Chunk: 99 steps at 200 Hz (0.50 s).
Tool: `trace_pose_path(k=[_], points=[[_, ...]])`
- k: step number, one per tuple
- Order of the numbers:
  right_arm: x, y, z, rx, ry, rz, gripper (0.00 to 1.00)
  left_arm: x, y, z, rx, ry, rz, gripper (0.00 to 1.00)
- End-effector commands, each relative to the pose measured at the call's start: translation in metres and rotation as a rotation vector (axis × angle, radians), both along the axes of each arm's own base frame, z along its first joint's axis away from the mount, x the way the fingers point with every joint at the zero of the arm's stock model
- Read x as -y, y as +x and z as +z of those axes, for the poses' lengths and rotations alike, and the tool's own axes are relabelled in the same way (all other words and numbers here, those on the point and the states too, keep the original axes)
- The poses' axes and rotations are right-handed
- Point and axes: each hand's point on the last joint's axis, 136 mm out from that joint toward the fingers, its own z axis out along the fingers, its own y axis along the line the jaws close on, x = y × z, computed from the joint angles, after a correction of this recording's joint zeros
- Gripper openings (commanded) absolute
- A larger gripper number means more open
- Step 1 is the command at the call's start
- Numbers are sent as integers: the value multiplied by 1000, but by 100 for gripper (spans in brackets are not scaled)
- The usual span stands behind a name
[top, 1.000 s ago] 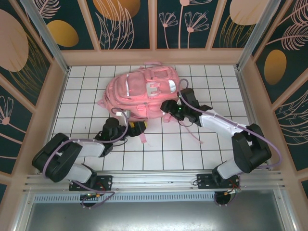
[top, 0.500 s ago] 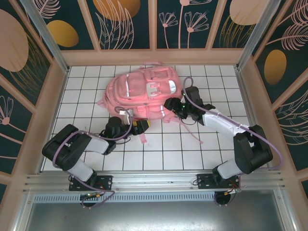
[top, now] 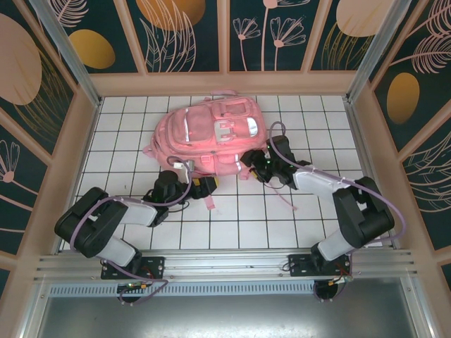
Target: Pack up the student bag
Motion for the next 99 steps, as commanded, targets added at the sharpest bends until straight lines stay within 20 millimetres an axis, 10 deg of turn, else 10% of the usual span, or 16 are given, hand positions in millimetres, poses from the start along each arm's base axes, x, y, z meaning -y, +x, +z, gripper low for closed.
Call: trace_pose_path(k=[1, 59, 99], points=[[-16, 20, 17, 33, 105, -27, 46, 1, 0, -2, 9, -4, -6, 82], [-22, 27, 38, 36, 169, -58, 0, 9, 6, 9, 36, -80, -22, 82], [-29, 30, 61, 49, 216, -40, 0, 10, 9, 15, 32, -165, -19, 82]])
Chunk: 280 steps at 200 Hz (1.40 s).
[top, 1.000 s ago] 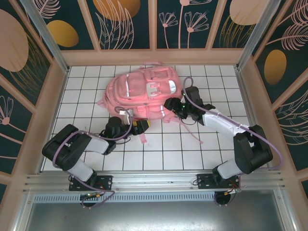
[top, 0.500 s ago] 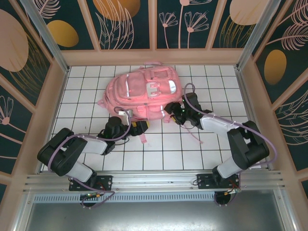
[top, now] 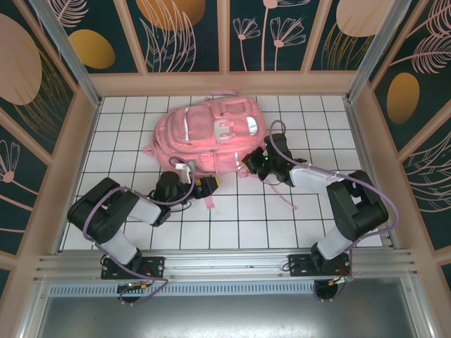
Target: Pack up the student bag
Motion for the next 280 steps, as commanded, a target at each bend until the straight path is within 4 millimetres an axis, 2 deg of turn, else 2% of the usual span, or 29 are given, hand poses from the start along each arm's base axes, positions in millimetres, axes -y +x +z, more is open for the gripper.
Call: trace_pose_path(k=[1, 33, 59, 64, 125, 201, 227, 280], points=[[-18, 19, 59, 125, 118, 17, 0, 3, 3, 23, 52, -99, -10, 82], [-23, 21, 71, 133, 150, 25, 0, -1, 7, 28, 65, -126, 13, 82], [-26, 22, 83, 142, 178, 27, 0, 4, 12, 35, 79, -146, -3, 81], [-26, 22, 85, 143, 180, 25, 0, 5, 13, 25, 54, -135, -2, 81], [-30, 25, 109, 170, 200, 23, 0, 5, 17, 19, 30, -133, 10, 82], [-39, 18, 138, 207, 256, 40, 0, 12, 35, 29, 65, -159, 31, 81], [-41, 18, 139, 205, 259, 41, 0, 12, 37, 38, 86, -185, 35, 81], [-43, 17, 140, 205, 276, 42, 0, 7, 36, 40, 100, -185, 55, 73]])
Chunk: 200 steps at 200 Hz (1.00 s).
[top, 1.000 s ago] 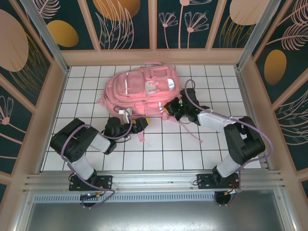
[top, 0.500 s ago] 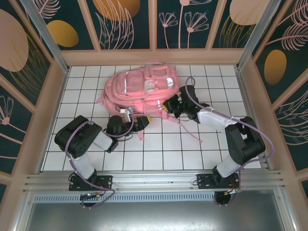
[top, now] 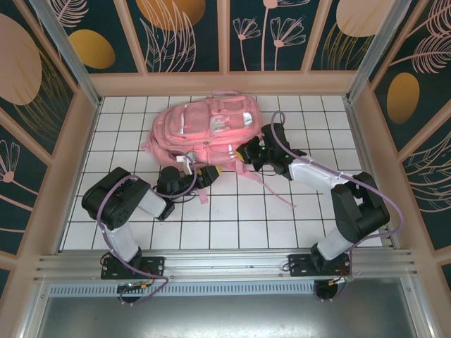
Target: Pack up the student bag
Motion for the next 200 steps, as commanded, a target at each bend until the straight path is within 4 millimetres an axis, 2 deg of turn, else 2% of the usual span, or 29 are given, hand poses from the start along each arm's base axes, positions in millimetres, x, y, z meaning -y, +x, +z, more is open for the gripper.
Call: trace_pose_path(k=[1, 28, 52, 77, 140, 200], points=[[-20, 8, 91, 219, 169, 44, 0, -3, 4, 17, 63, -36, 23, 73], [-21, 8, 93, 219, 167, 42, 0, -4, 5, 13, 48, -44, 30, 72], [-21, 9, 98, 226, 175, 41, 0, -8, 3, 4, 10, -56, 49, 82], [-22, 10, 105, 238, 175, 44, 0, -12, 2, -3, -9, -60, 56, 84], [-23, 8, 100, 226, 177, 47, 0, -6, 9, 15, 30, -106, 34, 77], [-24, 7, 102, 227, 186, 50, 0, -9, 10, 25, 64, -128, 38, 80]])
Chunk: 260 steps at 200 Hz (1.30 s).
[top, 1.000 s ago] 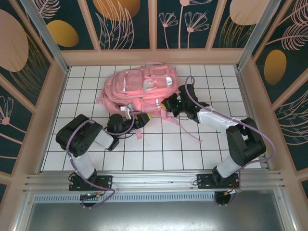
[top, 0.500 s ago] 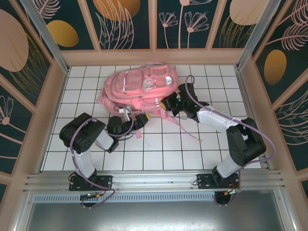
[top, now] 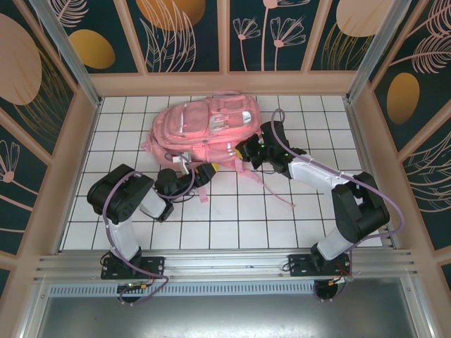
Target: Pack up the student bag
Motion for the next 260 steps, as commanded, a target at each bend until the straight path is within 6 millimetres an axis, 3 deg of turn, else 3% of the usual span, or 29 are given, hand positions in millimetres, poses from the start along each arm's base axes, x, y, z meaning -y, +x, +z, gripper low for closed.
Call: trace_pose_path(k=[1, 67, 204, 260], points=[[-19, 4, 92, 221, 167, 55, 0, 0, 2, 22, 71, -49, -9, 80], [-20, 4, 95, 228, 170, 59, 0, 4, 6, 31, 108, -96, -23, 81], [-16, 6, 90, 229, 136, 50, 0, -10, 0, 22, 67, -114, 3, 43], [-11, 6, 78, 223, 100, 40, 0, -9, -5, 24, 74, -120, -26, 28]])
